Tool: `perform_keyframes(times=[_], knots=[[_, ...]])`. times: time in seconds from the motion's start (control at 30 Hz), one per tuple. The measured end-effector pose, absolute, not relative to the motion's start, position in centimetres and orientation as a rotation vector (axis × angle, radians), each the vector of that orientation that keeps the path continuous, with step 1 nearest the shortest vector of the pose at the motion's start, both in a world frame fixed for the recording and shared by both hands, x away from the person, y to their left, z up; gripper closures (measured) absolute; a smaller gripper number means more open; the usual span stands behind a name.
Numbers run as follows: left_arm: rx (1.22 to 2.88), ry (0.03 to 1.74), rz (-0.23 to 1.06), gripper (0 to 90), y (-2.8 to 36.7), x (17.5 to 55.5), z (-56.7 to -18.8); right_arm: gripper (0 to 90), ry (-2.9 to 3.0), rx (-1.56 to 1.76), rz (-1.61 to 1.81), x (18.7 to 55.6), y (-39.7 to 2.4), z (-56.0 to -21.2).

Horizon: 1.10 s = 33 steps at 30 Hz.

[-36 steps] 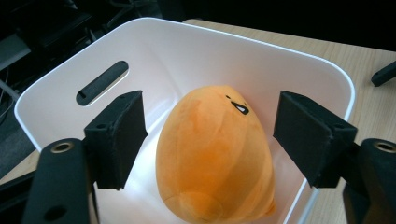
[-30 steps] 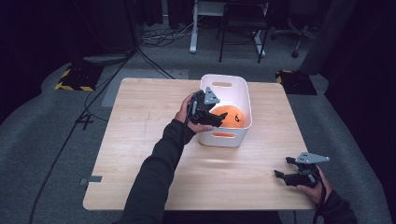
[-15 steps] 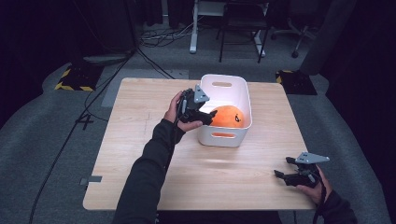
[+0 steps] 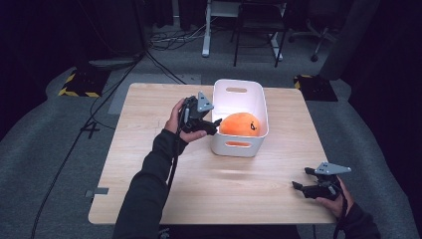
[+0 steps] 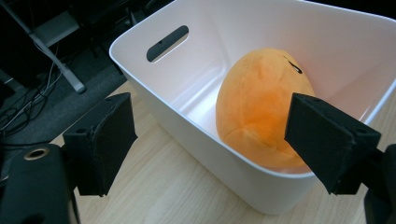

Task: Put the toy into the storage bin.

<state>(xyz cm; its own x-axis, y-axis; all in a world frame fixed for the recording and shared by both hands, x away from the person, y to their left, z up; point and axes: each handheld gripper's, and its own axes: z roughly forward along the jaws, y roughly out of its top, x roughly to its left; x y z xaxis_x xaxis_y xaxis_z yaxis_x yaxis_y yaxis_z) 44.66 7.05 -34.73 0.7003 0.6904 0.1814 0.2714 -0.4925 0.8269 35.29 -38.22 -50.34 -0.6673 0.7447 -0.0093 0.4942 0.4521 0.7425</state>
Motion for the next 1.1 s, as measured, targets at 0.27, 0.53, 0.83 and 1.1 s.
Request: perform_keyframes(times=[0.27, 0.53, 0.83, 1.1], knots=[[2.097, 0.727, 0.653, 16.6, 8.3, 43.9, -35.1, 16.7, 2.373, 1.054, 1.049, 35.3, -38.2, -50.3], [2.108, 0.744, 0.651, 16.6, 9.2, 43.2, -35.7, 16.7, 2.373, 1.054, 1.049, 35.3, -38.2, -50.3], [2.146, 0.747, 0.656, 16.6, 9.9, 42.8, -36.3, 16.7, 2.373, 1.054, 1.049, 35.3, -38.2, -50.3], [2.191, 0.753, 0.676, 16.6, 10.5, 42.3, -37.0, 16.7, 2.373, 1.054, 1.049, 35.3, -38.2, -50.3]])
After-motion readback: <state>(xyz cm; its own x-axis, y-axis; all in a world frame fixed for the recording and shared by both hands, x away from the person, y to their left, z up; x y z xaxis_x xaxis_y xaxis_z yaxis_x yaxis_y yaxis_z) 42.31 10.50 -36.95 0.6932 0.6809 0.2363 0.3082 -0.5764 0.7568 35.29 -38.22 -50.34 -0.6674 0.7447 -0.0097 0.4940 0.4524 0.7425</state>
